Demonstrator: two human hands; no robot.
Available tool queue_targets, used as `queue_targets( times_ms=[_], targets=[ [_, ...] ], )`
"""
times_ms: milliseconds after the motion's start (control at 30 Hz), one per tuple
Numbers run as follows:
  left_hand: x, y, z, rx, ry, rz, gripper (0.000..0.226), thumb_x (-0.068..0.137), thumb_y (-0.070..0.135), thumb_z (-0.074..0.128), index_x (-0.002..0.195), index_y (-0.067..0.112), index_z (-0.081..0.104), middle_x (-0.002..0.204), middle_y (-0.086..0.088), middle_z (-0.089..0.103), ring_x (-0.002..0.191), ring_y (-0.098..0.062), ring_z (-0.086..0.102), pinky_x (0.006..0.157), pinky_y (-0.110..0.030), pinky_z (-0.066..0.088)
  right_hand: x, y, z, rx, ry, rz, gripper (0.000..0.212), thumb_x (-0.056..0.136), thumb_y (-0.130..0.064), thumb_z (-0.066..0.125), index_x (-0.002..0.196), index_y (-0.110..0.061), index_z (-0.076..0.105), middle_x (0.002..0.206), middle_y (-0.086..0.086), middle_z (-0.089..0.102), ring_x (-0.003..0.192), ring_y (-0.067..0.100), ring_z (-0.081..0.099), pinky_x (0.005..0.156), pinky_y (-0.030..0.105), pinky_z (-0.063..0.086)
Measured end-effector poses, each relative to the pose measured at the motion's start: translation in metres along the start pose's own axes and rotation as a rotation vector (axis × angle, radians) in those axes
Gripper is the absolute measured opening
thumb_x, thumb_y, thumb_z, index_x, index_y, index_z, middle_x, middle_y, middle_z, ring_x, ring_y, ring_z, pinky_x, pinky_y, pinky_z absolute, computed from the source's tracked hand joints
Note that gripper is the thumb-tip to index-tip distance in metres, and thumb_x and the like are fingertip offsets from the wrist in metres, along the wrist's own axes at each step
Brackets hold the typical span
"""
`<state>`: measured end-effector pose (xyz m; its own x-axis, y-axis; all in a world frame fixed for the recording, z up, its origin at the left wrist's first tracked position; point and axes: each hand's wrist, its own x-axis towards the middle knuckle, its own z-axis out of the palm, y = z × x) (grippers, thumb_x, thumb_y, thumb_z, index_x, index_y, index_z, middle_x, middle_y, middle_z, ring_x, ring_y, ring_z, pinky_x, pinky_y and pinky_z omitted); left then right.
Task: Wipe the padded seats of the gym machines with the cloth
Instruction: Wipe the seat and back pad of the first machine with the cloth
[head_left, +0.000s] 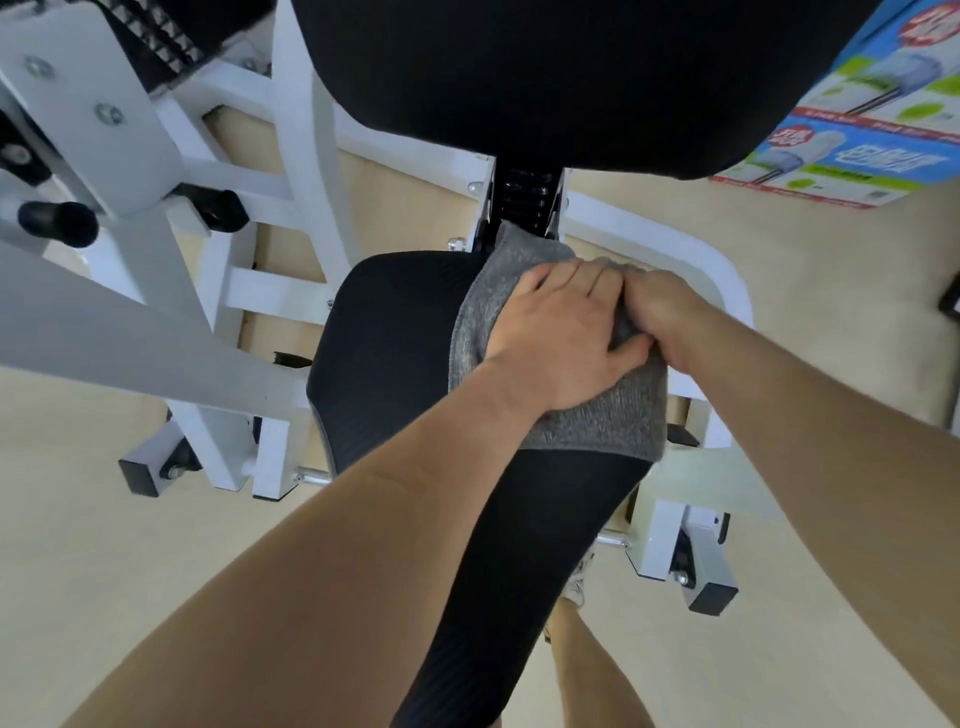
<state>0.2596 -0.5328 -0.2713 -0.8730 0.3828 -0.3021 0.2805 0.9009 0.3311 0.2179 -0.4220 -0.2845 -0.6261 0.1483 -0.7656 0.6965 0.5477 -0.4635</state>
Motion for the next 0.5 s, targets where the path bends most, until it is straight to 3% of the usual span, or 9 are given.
queue_targets(
  times_ms=[67, 200, 267, 400, 500],
  targets=[
    [-0.002, -0.009, -0.002, -0.006, 0.056, -0.045, 0.065, 0.087, 0.062, 0.037, 0.134, 0.017, 0.039, 0.136, 0.001, 0.046, 0.129, -0.018, 0.037, 0.114, -0.036, 0.016, 0.005, -0.007, 0.003, -0.213, -0.007, -0.080, 0.046, 0.101, -0.033, 0.029, 0.121, -0.003, 0.058, 0.125, 0.018, 0.058, 0.113, 0.030, 0.054, 0.089, 0.033, 0.040],
    [-0.028, -0.043, -0.005, 0.001, 0.059, -0.112, 0.066, 0.091, 0.059, 0.029, 0.146, 0.022, 0.026, 0.152, 0.003, 0.030, 0.142, -0.015, 0.021, 0.119, -0.037, 0.007, -0.006, -0.021, 0.026, -0.544, 0.049, -0.265, 0.062, 0.097, -0.047, 0.014, 0.130, -0.011, 0.052, 0.126, 0.018, 0.058, 0.113, 0.033, 0.054, 0.093, 0.042, 0.041],
    [-0.034, -0.060, -0.009, 0.011, 0.049, -0.144, 0.063, 0.093, 0.058, 0.025, 0.146, 0.024, 0.025, 0.153, 0.004, 0.029, 0.143, -0.014, 0.019, 0.119, -0.037, 0.009, -0.012, -0.030, 0.040, -0.639, 0.100, -0.294, 0.065, 0.095, -0.052, 0.016, 0.133, -0.011, 0.049, 0.133, 0.017, 0.052, 0.118, 0.035, 0.049, 0.097, 0.046, 0.037],
    [-0.021, -0.068, -0.014, 0.092, 0.038, -0.202, 0.055, 0.094, 0.054, 0.023, 0.135, 0.022, 0.043, 0.139, 0.000, 0.048, 0.133, -0.020, 0.037, 0.113, -0.040, 0.020, -0.014, -0.023, 0.037, -0.547, 0.185, -0.318, 0.069, 0.088, -0.062, 0.034, 0.130, -0.009, 0.044, 0.127, 0.013, 0.052, 0.112, 0.032, 0.051, 0.086, 0.041, 0.038],
    [0.005, -0.057, -0.019, 0.094, -0.042, -0.232, 0.049, 0.096, 0.048, 0.025, 0.118, 0.018, 0.057, 0.117, -0.003, 0.062, 0.113, -0.024, 0.052, 0.103, -0.042, 0.029, -0.020, 0.009, 0.016, -0.356, 0.301, -0.389, 0.050, 0.090, -0.055, 0.046, 0.121, -0.016, 0.044, 0.117, 0.008, 0.052, 0.091, 0.021, 0.052, 0.070, 0.031, 0.032]
  ],
)
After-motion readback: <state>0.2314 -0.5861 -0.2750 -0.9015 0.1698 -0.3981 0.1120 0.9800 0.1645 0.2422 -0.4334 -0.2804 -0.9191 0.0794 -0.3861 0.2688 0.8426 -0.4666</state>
